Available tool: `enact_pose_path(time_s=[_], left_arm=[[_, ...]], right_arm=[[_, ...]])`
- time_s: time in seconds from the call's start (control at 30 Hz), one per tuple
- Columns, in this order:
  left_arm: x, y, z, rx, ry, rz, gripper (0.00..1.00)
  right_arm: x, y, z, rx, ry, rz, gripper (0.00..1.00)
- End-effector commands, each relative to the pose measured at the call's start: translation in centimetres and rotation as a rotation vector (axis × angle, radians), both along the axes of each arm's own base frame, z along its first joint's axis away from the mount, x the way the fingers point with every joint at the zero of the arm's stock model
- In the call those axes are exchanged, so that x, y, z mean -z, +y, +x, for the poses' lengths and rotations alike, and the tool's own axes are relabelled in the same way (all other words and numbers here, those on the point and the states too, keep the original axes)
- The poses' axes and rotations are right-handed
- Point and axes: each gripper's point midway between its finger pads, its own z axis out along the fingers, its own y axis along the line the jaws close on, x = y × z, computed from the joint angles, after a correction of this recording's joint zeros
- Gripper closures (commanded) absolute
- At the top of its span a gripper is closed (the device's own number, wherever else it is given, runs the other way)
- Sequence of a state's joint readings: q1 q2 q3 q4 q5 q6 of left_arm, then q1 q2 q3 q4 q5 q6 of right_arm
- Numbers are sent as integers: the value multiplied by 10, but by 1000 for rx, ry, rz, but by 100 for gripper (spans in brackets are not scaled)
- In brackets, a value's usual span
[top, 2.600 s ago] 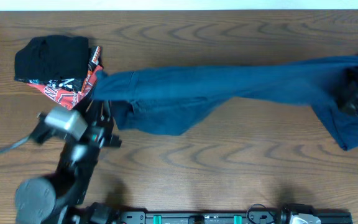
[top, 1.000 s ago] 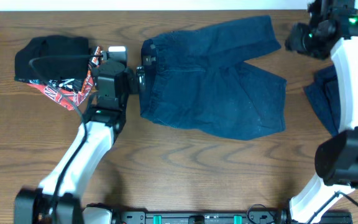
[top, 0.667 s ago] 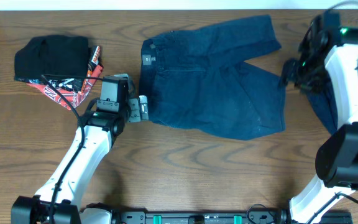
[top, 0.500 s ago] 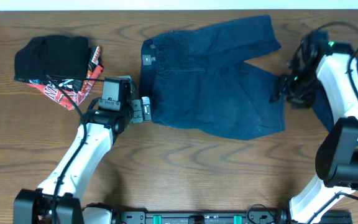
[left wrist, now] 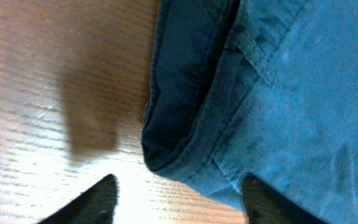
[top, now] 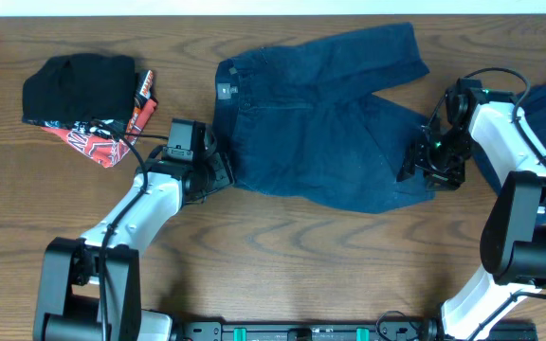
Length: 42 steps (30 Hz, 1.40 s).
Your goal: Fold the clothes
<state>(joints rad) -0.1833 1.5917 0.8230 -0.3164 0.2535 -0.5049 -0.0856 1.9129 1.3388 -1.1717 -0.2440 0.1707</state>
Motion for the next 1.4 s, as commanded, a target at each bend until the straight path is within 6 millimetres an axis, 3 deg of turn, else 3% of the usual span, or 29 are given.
enact_pose_path(time_s=[0.0,0.33,0.4,0.5,0.53,0.7,0.93,1.13,1.27,1.3,1.37], left_arm=[[10,-1,-5,-119,63,-54,45],[27,-1,-1,-169,95,-67,48],[29,-2,2,-169,89,-68,55],[31,-3,6,-168,75,-72,88],[30,-3,8,-164,68,-72,94],[25,-4,8,-101,41,-57,94],[9,3,-32,-96,153,-30,94],[-3,3,-29,-92,116,-38,94],[-1,4,-36,-92,145,-31,94],[0,4,-38,-91,153,-28,94],[0,5,-41,-79,160,-22,94]], right_arm=[[1,5,-1,-20,2,18,36],[0,5,-3,-15,12,18,36],[0,6,-3,-12,12,18,36],[0,6,-6,-13,23,19,37],[0,6,-7,-13,29,19,37],[-2,6,-13,-12,53,21,37],[4,9,-36,-21,133,29,37],[26,19,-49,-44,140,42,37],[37,30,-42,-23,96,68,45],[38,32,-40,-25,85,77,50],[39,35,-37,-26,72,78,71]])
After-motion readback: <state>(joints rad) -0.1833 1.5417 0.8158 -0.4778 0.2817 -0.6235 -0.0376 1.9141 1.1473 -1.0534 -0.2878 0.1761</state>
